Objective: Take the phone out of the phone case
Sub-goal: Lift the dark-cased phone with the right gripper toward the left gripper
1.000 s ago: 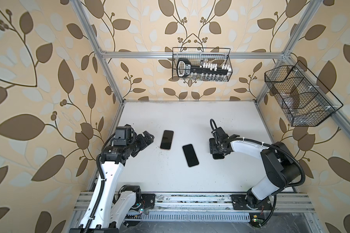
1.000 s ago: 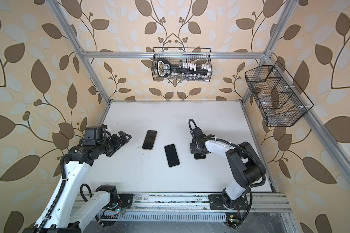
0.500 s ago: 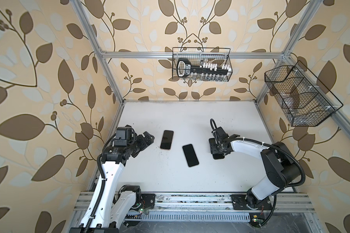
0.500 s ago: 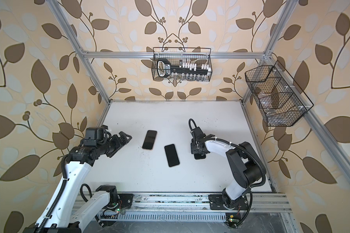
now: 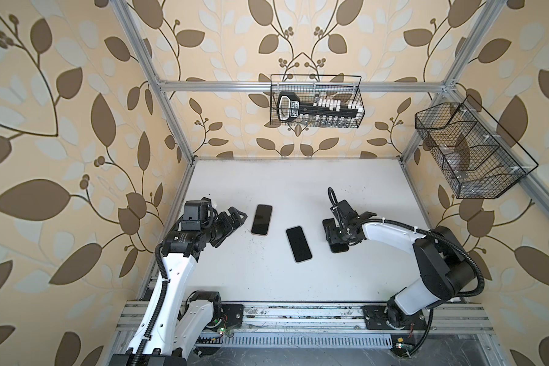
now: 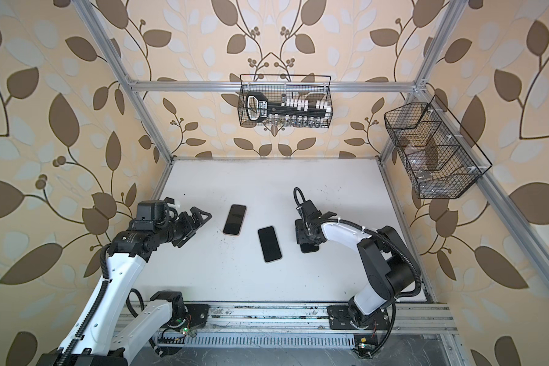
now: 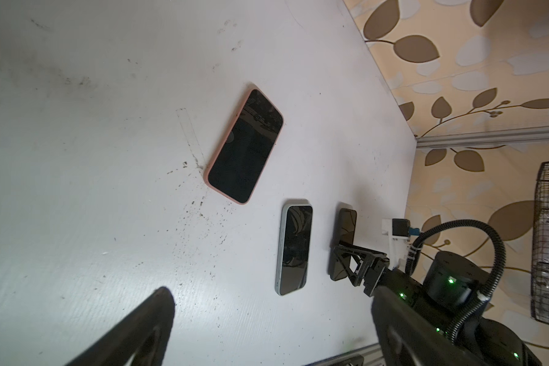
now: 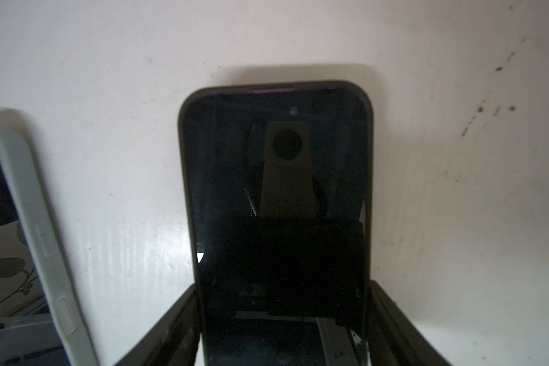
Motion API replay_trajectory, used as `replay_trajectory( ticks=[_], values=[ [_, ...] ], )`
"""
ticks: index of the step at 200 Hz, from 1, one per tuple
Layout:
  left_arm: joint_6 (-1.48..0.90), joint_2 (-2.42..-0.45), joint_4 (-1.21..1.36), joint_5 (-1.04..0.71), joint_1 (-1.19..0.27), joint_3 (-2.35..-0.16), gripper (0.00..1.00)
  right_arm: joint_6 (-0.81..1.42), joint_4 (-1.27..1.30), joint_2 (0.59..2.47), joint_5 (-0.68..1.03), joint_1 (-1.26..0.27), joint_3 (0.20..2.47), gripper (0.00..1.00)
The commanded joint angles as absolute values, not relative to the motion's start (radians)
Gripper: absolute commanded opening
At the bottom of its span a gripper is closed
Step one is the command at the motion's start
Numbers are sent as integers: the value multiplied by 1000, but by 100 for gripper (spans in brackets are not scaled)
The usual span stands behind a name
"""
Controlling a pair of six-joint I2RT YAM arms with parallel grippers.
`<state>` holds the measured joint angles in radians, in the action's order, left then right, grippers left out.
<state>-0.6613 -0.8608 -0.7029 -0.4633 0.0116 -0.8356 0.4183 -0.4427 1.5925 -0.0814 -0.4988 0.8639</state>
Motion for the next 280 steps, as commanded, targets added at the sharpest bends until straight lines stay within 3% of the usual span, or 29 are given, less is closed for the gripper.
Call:
replay_trajectory(
  ticks=[1, 34, 112, 171, 243, 280],
  values=[
    [-699, -869, -604, -561, 0, -812, 97, 416, -454, 1560, -60, -514, 890, 60],
    [-753, -896, -504, -561, -53, -783, 94, 419, -446, 1548, -31, -522, 904, 60],
    [-840, -1144, -251, -357, -414, -820, 93, 439, -502, 1483, 6, -613, 1018, 60],
    [-880, -1264, -157, -337, -501, -890, 93, 464, -534, 1459, 26, -719, 1110, 60],
    [-931, -1307, -71, -323, -540, -878, 81, 484, -513, 1464, 68, -771, 1155, 60],
    [-960, -1321, -6, -323, -563, -856, 69, 492, -492, 1462, 85, -778, 1161, 59]
  ],
)
